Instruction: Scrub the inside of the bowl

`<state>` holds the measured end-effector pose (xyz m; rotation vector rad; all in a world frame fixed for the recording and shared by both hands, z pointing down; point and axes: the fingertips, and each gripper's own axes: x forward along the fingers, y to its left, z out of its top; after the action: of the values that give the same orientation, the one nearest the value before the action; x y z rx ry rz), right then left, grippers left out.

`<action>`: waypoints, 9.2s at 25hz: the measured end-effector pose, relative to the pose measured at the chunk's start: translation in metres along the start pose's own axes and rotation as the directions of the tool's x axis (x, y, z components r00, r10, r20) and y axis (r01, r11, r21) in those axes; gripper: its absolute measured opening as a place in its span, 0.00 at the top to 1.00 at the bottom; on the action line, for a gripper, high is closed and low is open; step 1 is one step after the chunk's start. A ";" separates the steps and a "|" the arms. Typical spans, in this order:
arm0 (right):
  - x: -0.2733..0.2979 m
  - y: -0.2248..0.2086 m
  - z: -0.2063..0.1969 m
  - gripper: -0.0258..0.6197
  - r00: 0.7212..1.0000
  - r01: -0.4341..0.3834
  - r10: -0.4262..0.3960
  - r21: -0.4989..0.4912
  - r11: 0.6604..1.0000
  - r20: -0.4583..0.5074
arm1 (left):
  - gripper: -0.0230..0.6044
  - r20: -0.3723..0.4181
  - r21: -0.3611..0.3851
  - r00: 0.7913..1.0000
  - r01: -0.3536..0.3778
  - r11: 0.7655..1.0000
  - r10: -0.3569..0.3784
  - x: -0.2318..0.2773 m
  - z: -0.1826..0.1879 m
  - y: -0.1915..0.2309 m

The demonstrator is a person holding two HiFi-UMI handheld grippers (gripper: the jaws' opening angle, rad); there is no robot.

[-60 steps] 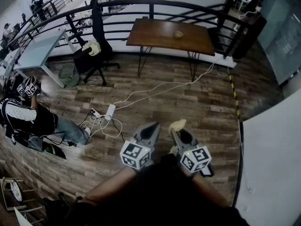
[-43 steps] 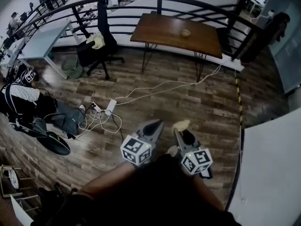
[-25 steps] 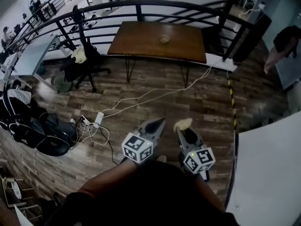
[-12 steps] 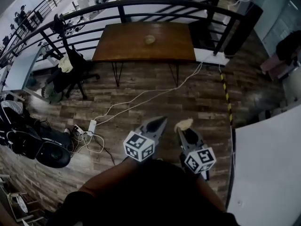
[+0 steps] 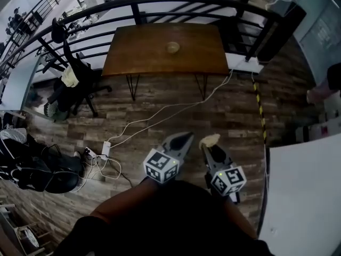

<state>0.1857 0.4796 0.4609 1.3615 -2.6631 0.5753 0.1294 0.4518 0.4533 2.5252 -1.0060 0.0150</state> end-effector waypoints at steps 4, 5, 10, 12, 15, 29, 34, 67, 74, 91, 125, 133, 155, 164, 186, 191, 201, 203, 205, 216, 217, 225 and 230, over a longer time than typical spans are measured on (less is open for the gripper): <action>0.061 0.002 0.020 0.82 1.000 0.017 -0.017 -0.002 1.000 -0.005 | 0.97 0.004 -0.003 1.000 -0.005 1.000 0.005 0.008 0.028 0.063; 0.078 0.003 0.027 0.82 1.000 0.021 -0.021 -0.005 1.000 0.001 | 0.97 0.007 -0.003 1.000 -0.010 1.000 0.010 0.009 0.037 0.081; 0.162 0.014 0.053 0.82 1.000 0.013 -0.013 0.003 1.000 0.006 | 0.97 0.004 -0.004 1.000 -0.020 1.000 0.020 0.010 0.070 0.159; 0.188 0.021 0.061 0.82 1.000 0.013 -0.013 0.008 1.000 0.018 | 0.97 0.006 -0.006 1.000 -0.020 1.000 0.020 0.008 0.081 0.183; 0.221 0.030 0.067 0.82 1.000 -0.004 0.004 0.013 1.000 0.014 | 0.97 0.009 -0.022 1.000 -0.019 1.000 0.020 0.009 0.088 0.214; 0.297 0.029 0.083 0.82 0.998 -0.053 0.054 0.022 0.998 -0.017 | 0.97 0.013 -0.087 0.998 -0.055 0.995 0.057 0.013 0.113 0.286; 0.314 0.007 0.093 0.82 0.997 -0.081 0.081 0.017 0.997 -0.012 | 0.97 0.021 -0.080 0.996 -0.088 0.993 0.090 0.033 0.122 0.302; 0.407 -0.281 0.208 0.82 0.975 -0.221 0.223 0.122 0.968 -0.010 | 0.97 -0.018 -0.136 0.950 -0.310 0.941 0.311 0.310 0.194 0.407; 0.425 -0.305 0.220 0.82 0.982 -0.187 0.188 0.117 0.975 0.002 | 0.96 -0.066 -0.152 0.934 -0.356 0.922 0.350 0.317 0.185 0.451; 0.540 -0.323 0.246 0.82 0.999 -0.046 0.046 0.144 0.989 0.002 | 0.80 -0.249 -0.152 0.926 -0.326 0.933 0.283 0.348 0.173 0.592; 0.717 -0.361 0.127 0.82 0.924 -0.048 0.073 0.075 0.996 -0.375 | 0.66 -0.674 -0.314 0.734 -0.382 0.869 0.080 0.428 -0.021 0.750; 0.720 -0.365 0.124 0.82 0.913 -0.074 0.109 0.105 0.992 -0.393 | 0.94 -0.687 -0.283 0.713 -0.444 0.850 0.143 0.431 -0.022 0.760; 0.768 -0.303 0.110 0.82 0.837 -0.100 0.047 -0.066 0.993 -0.546 | 0.95 -0.583 -0.113 0.775 -0.375 0.920 0.245 0.411 0.115 0.734; 0.788 -0.304 0.137 0.83 0.817 0.002 -0.127 -0.217 0.976 -0.563 | 0.95 -0.537 -0.027 0.808 -0.306 0.952 0.244 0.399 0.170 0.703; 0.782 -0.277 0.158 0.84 0.665 -0.254 -0.232 -0.508 0.823 -0.710 | 0.95 -0.442 0.140 0.842 -0.276 0.951 0.309 0.385 0.230 0.709; 0.782 -0.292 0.180 0.84 0.729 -0.164 -0.315 -0.601 0.782 -0.608 | 0.95 -0.451 0.091 0.847 -0.270 0.959 0.281 0.386 0.226 0.702; 0.784 -0.280 0.187 0.84 0.789 -0.219 -0.194 -0.562 0.797 -0.583 | 0.95 -0.418 0.021 0.881 -0.233 0.972 0.220 0.395 0.246 0.681; 0.784 -0.276 0.184 0.84 0.782 -0.248 -0.154 -0.530 0.811 -0.603 | 0.95 -0.410 0.029 0.883 -0.237 0.971 0.227 0.398 0.247 0.682; 0.782 -0.271 0.174 0.85 0.759 -0.292 -0.115 -0.493 0.820 -0.641 | 0.95 -0.400 0.045 0.885 -0.240 0.970 0.237 0.399 0.249 0.684; 0.768 -0.278 0.169 0.85 0.669 -0.336 -0.268 -0.603 0.723 -0.694 | 0.95 -0.405 0.136 0.866 -0.262 0.956 0.295 0.396 0.252 0.691; 0.767 -0.282 0.172 0.85 0.674 -0.317 -0.300 -0.632 0.707 -0.675 | 0.95 -0.408 0.132 0.865 -0.262 0.956 0.293 0.395 0.250 0.691; 0.773 -0.301 0.202 0.85 0.759 -0.182 -0.396 -0.753 0.632 -0.516 | 0.95 -0.433 0.030 0.873 -0.237 0.971 0.227 0.397 0.239 0.681; 0.778 -0.286 0.207 0.85 0.806 -0.189 -0.316 -0.723 0.664 -0.501 | 0.95 -0.393 -0.034 0.902 -0.210 0.977 0.180 0.397 0.251 0.673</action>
<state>-0.0328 -0.3421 0.5479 0.8161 -1.9226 -0.1406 -0.0572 -0.3428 0.5428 2.2187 -1.0622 0.5077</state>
